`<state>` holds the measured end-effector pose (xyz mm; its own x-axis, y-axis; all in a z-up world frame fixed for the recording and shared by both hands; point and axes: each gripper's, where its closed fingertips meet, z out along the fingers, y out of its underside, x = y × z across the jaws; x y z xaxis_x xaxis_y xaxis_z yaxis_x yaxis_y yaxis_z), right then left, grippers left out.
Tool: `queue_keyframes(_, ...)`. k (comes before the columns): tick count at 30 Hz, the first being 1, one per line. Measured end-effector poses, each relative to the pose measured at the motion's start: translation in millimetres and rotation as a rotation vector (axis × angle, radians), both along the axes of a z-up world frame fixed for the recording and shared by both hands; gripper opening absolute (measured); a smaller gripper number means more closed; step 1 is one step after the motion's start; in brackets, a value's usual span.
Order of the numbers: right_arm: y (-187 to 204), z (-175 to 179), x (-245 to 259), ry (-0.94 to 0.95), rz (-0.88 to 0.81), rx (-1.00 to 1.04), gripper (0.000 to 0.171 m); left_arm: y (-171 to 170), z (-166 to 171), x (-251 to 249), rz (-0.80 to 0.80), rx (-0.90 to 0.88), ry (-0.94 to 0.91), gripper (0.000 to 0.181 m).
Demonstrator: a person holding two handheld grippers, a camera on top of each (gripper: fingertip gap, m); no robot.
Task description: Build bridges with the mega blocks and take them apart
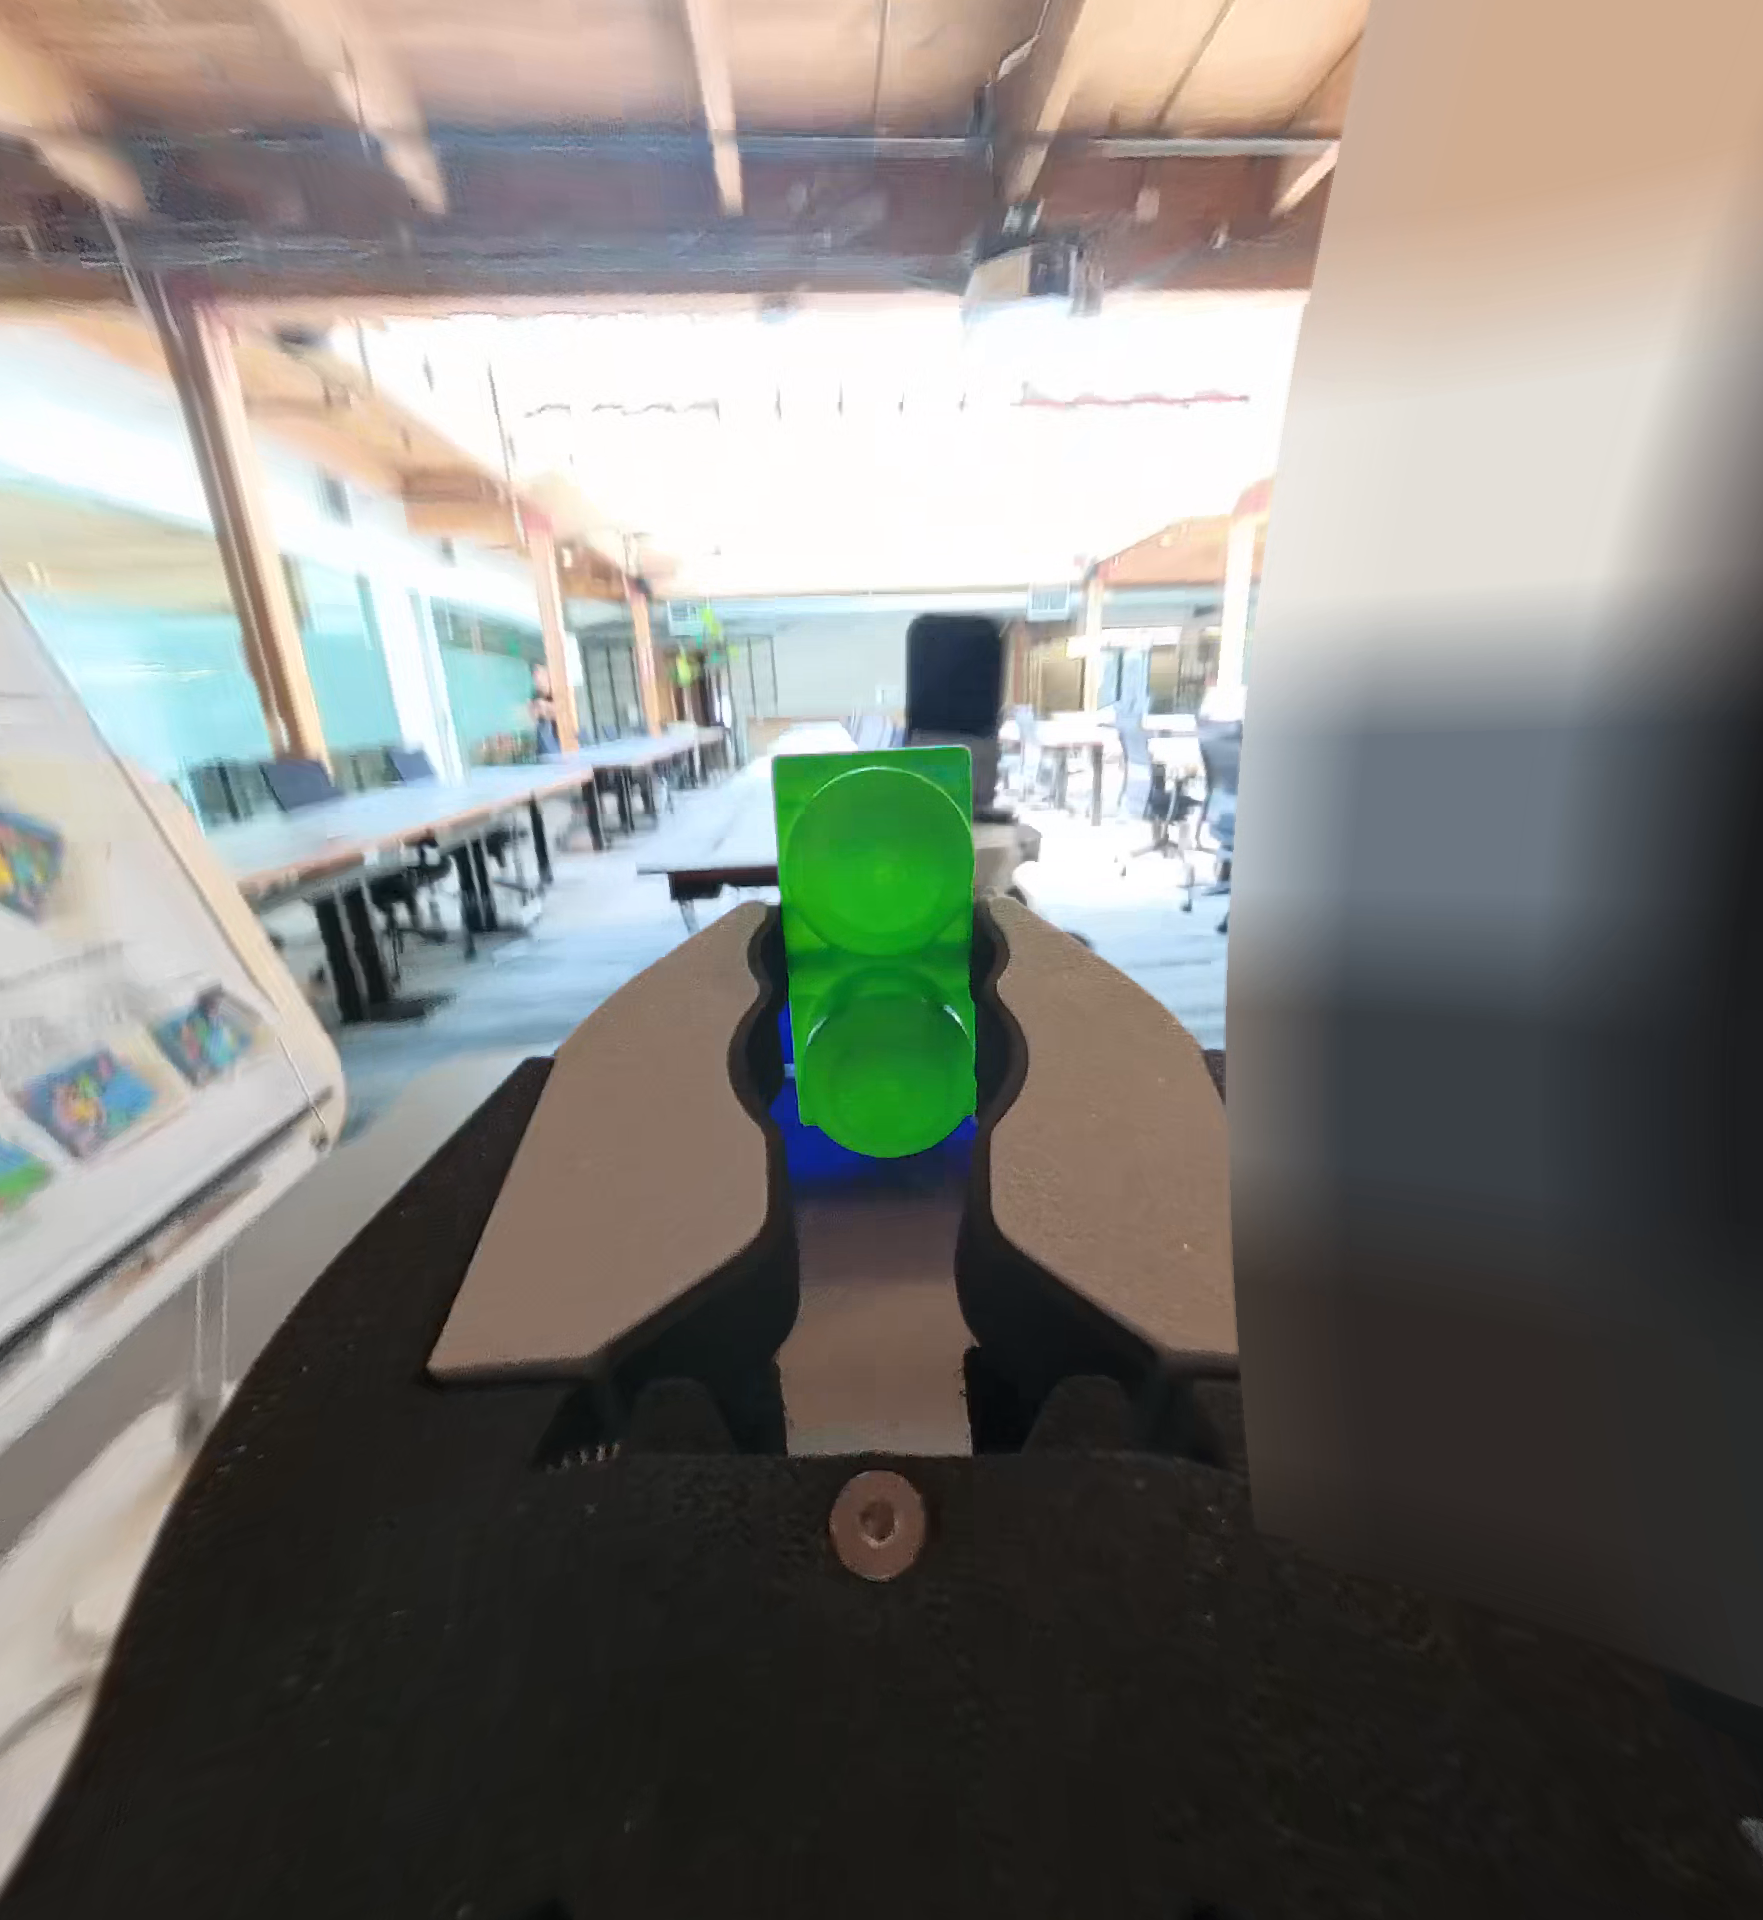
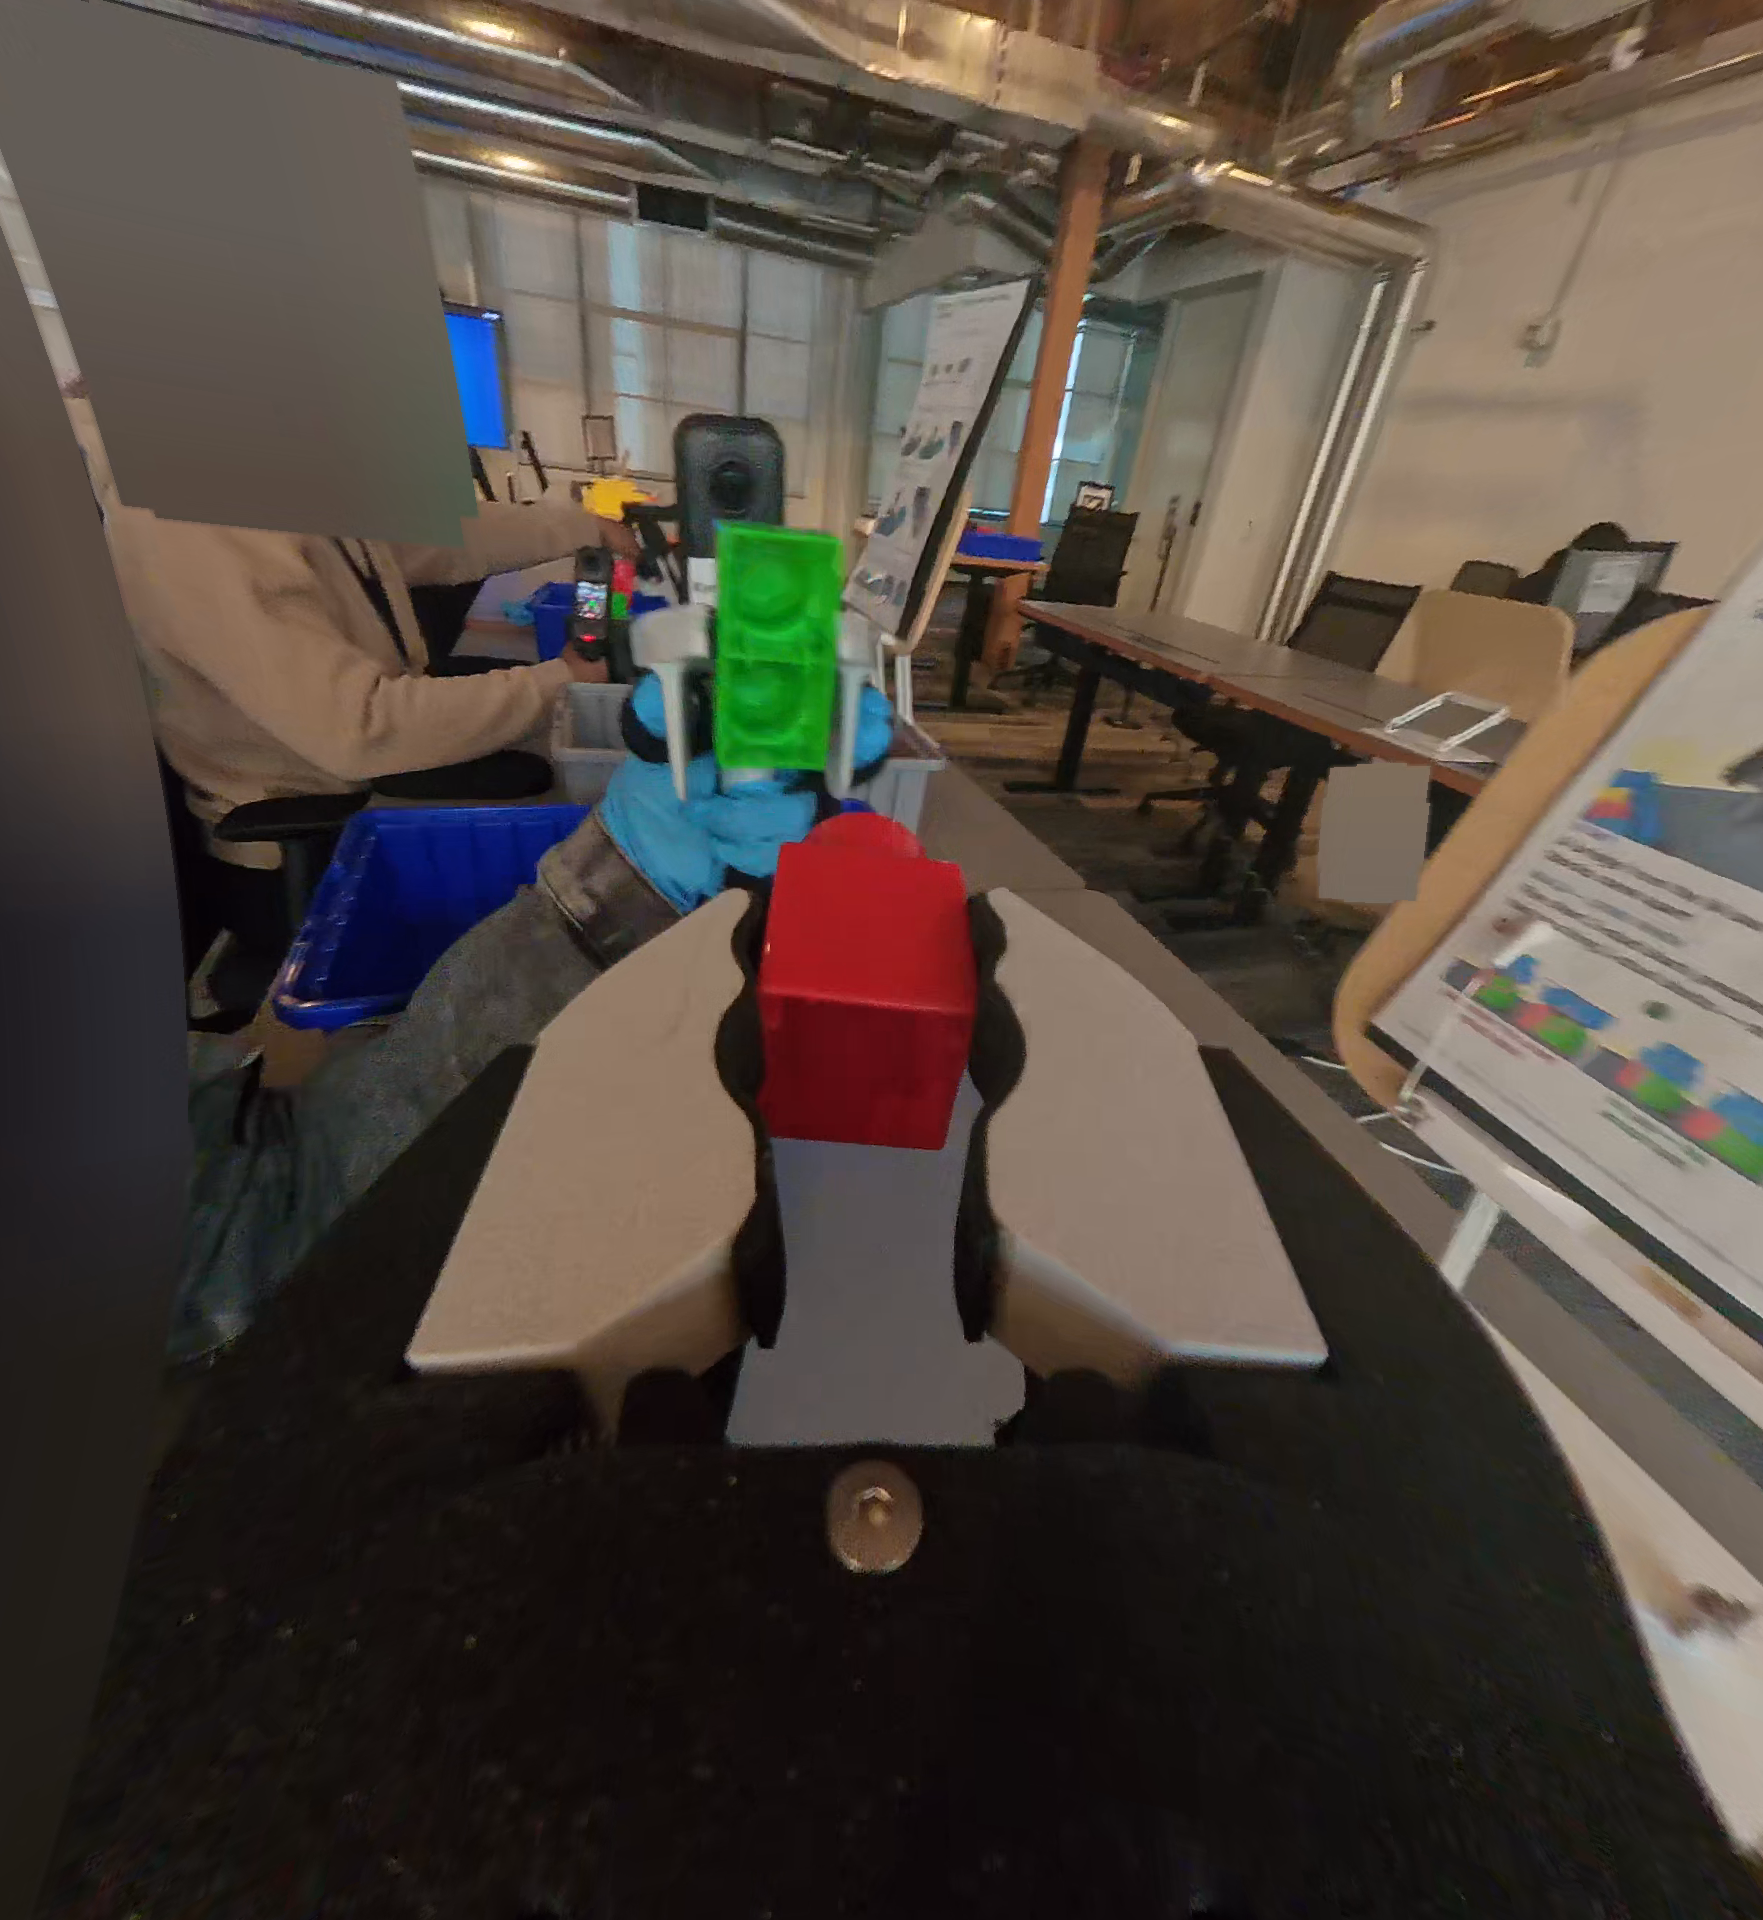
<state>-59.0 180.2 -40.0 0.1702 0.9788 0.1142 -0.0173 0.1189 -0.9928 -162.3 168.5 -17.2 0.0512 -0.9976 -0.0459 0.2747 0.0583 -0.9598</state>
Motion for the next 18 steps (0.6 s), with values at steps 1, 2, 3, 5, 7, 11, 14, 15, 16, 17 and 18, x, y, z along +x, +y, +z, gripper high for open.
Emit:
queue_keyframes(1, 1.0, 1.5, 10.1, 0.000, -0.025, 0.006, 0.036, -7.1, 5.0, -2.4, -0.018, 0.021, -0.020, 0.033)
queue_keyframes(2, 3.6, 0.9, 19.7, -0.015, -0.067, 0.014, 0.036, -9.4, 6.0, -1.4, -0.015, 0.031, -0.014, 0.033)
queue_keyframes(3, 6.6, -0.8, 29.1, -0.037, -0.115, 0.022, 0.036, -7.7, 4.6, 1.1, 0.001, 0.031, 0.005, 0.033)
queue_keyframes(5, 9.2, -2.1, 47.7, -0.065, -0.191, 0.031, 0.036, -6.7, 3.3, 5.9, -0.018, 0.023, 0.009, 0.033)
queue_keyframes(7, 13.0, -3.9, 70.8, -0.096, -0.287, 0.036, 0.036, -3.0, 0.7, 10.6, -0.023, 0.008, 0.018, 0.033)
queue_keyframes(11, 26.6, -11.3, 141.0, -0.188, -0.571, 0.037, 0.036, -1.6, -1.6, 18.6, -0.039, -0.002, 0.032, 0.033)
queue_keyframes(14, 38.1, -25.6, 215.3, -0.303, -0.847, 0.004, 0.036, -1.9, -3.1, 23.3, -0.050, -0.001, 0.042, 0.033)
queue_keyframes(15, 39.7, -32.9, 241.8, -0.352, -0.934, -0.017, 0.036, -1.1, -3.8, 24.6, -0.050, -0.005, 0.045, 0.033)
queue_keyframes(16, 39.9, -41.4, 268.4, -0.404, -1.016, -0.048, 0.036, -0.4, -4.4, 25.6, -0.052, -0.009, 0.045, 0.033)
queue_keyframes(17, 38.6, -50.4, 295.1, -0.454, -1.099, -0.089, 0.037, -0.2, -5.4, 26.8, -0.055, -0.011, 0.049, 0.033)
queue_keyframes(18, 36.2, -59.2, 322.1, -0.504, -1.185, -0.130, 0.037, 0.9, -6.5, 27.8, -0.053, -0.013, 0.054, 0.034)
